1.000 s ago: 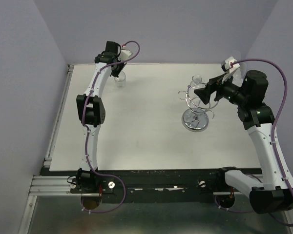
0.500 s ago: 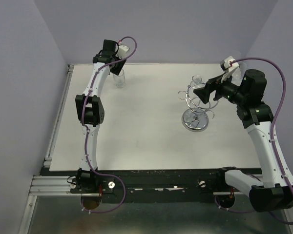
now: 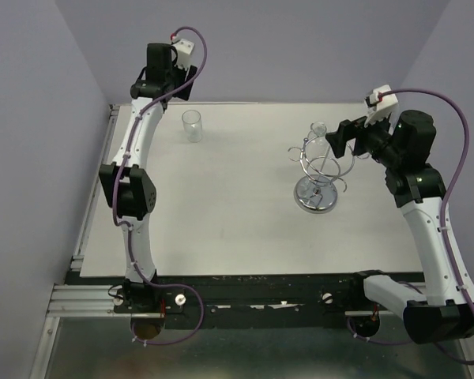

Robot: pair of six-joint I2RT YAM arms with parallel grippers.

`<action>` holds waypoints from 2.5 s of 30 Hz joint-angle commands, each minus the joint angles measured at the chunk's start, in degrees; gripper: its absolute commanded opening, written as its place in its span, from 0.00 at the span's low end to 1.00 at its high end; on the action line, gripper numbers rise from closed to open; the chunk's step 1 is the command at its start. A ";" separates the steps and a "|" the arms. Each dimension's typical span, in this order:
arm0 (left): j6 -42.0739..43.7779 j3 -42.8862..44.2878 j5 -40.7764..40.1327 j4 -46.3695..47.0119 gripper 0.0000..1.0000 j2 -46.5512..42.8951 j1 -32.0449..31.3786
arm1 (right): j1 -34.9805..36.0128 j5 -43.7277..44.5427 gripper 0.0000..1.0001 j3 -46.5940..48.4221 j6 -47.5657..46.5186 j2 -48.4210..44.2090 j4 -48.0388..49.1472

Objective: Take the wine glass off the wine glass rack

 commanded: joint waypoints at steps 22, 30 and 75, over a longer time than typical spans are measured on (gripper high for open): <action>3.75 -17.46 18.12 -4.15 0.51 -20.02 -28.92 | -11.89 24.78 0.01 -4.22 6.30 4.90 -18.77; 1.74 -14.38 16.54 -4.25 0.40 -15.98 -33.14 | -11.80 20.04 0.01 -3.08 10.61 10.70 -16.92; 11.83 -57.00 37.61 20.17 0.81 -40.06 -29.02 | -16.37 15.81 0.13 3.51 10.52 16.07 -20.52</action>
